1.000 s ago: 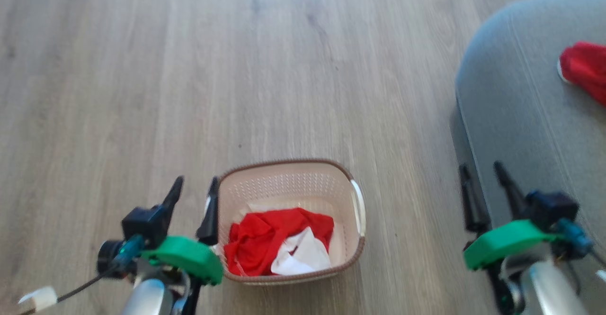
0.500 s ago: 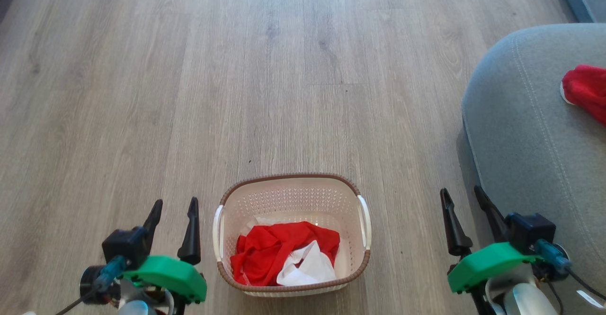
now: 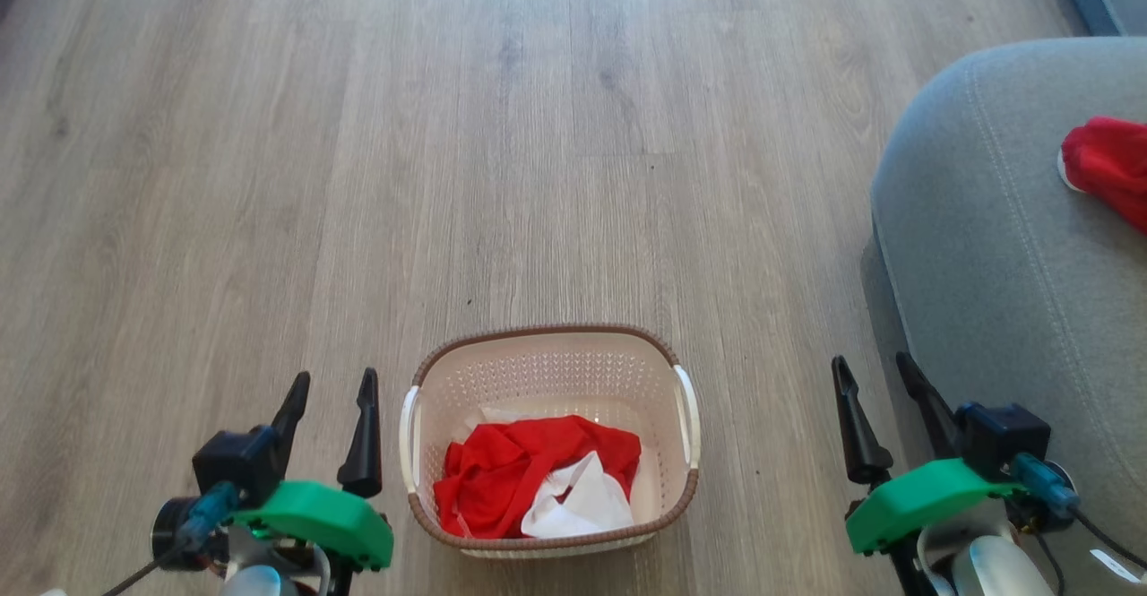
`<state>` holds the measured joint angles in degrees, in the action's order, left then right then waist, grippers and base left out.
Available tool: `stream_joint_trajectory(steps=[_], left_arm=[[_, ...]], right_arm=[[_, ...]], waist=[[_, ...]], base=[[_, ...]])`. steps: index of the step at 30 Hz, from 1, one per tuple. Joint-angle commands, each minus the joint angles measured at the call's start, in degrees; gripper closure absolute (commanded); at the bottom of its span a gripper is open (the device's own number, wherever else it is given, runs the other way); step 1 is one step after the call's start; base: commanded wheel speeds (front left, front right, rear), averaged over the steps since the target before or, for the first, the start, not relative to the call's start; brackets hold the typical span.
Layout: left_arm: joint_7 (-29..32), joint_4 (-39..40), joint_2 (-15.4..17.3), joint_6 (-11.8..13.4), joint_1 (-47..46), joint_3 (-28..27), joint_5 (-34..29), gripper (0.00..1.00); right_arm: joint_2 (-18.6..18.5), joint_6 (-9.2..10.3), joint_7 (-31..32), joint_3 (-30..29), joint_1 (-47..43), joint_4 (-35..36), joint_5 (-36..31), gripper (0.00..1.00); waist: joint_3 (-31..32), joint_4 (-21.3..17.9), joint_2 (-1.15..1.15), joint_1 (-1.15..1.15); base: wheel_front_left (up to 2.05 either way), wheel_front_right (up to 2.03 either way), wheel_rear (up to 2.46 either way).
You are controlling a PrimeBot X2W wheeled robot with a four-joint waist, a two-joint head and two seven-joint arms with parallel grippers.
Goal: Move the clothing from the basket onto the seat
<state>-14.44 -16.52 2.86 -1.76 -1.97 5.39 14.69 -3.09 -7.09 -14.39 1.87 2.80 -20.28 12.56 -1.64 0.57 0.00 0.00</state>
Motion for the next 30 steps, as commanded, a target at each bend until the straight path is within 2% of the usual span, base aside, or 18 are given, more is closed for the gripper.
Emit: stream_joint_trajectory(steps=[1, 8, 13, 21, 26, 30], left_arm=[[-0.56, 2.15, 0.02, 0.26, -1.32, -1.78, -0.13, 0.00], [-0.56, 2.66, 0.02, 0.24, -2.50, -1.23, -0.37, 0.00], [-0.56, 2.92, 0.02, 0.13, -5.02, -0.08, -0.64, 0.00], [-0.56, -1.21, 0.02, -1.04, -15.34, 3.34, -3.69, 0.00], [-0.06, -8.18, 0.17, -1.73, -24.79, 6.28, -6.63, 0.00], [1.39, -14.22, 0.35, -2.06, -32.19, 8.38, -8.76, 0.00]], right_arm=[[0.20, -0.40, -0.61, 1.31, 1.51, 2.03, -0.28, 0.00], [0.21, -0.40, -0.61, 1.28, 2.46, 2.84, -0.11, 0.00], [0.21, -0.40, -0.61, 0.65, 4.17, 4.26, -0.11, 0.00], [0.21, -0.40, -0.61, -0.30, 10.78, 8.68, 0.40, 0.00], [0.21, -0.40, -0.61, -0.02, 16.15, 12.86, 1.16, 0.00], [0.21, -0.40, -0.61, -0.07, 19.55, 15.38, 1.25, 0.00]], waist=[[-0.23, -0.07, 0.00, 0.00], [-2.56, -0.45, 0.00, 0.00], [-7.64, -0.90, 0.00, 0.00], [-23.29, -2.61, 0.00, 0.00], [-34.03, -4.83, 0.00, 0.00], [-40.27, -6.52, 0.00, 0.00]], base=[[0.00, 0.00, 0.00], [0.00, 0.00, 0.00], [0.00, 0.00, 0.00], [0.00, 0.00, 0.00], [0.00, 0.00, 0.00], [0.00, 0.00, 0.00]])
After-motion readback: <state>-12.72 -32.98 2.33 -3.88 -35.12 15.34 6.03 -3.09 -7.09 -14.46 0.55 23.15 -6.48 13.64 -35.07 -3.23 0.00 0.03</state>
